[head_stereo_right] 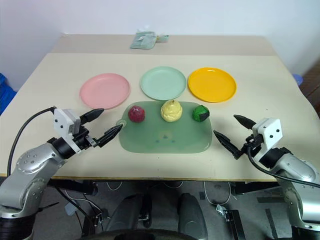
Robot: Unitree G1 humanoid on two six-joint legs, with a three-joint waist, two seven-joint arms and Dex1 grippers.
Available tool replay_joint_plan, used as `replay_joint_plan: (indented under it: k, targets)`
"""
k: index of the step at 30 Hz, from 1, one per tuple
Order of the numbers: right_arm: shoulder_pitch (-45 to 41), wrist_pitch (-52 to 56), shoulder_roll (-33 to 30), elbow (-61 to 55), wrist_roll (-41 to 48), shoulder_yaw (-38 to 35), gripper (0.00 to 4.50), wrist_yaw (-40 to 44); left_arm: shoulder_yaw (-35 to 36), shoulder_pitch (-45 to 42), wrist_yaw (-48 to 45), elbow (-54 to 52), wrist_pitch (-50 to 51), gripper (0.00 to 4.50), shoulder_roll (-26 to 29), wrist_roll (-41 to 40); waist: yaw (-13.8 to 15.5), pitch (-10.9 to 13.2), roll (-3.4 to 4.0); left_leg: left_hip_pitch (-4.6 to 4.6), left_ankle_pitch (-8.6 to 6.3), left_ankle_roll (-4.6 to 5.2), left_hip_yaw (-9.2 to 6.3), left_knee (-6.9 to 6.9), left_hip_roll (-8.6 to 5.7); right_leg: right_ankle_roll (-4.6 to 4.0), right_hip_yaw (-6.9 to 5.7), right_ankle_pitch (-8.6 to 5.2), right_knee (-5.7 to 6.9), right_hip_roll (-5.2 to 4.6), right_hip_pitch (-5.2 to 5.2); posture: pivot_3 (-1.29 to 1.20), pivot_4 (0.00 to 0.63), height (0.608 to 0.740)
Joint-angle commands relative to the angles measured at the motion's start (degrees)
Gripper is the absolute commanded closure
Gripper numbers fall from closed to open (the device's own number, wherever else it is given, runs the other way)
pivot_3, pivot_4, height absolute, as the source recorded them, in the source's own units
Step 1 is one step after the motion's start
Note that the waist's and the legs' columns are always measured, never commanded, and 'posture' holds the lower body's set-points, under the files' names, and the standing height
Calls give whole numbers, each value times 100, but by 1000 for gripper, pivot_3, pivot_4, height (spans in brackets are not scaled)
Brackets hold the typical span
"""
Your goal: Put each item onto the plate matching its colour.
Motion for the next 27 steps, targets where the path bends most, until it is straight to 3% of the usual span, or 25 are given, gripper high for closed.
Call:
replay_joint_plan:
  k: [1, 17, 27]
  targets:
    - [8, 24, -84, -259, 124, -228, 20, 52, 105, -61, 95, -382, 206, 0, 92, -201, -1, 0, 0, 0, 0, 0, 0, 0, 0, 0, 0, 0, 0, 0, 0, 0, 150, 740]
    - [-219, 125, -112, -287, 129, -150, 20, 94, 235, -226, 450, -150, 737, 0, 42, -482, 101, 0, 0, 0, 0, 0, 1, 0, -1, -1, 1, 0, -2, 1, -1, 0, 150, 740]
    - [-658, 8, -96, -318, 590, 41, 20, 814, 124, -1071, 889, 364, 1807, 0, -97, -998, 99, 2, -3, 0, 1, 2, 0, 2, -1, 0, 0, 0, -1, 15, 1, 0, 150, 740]
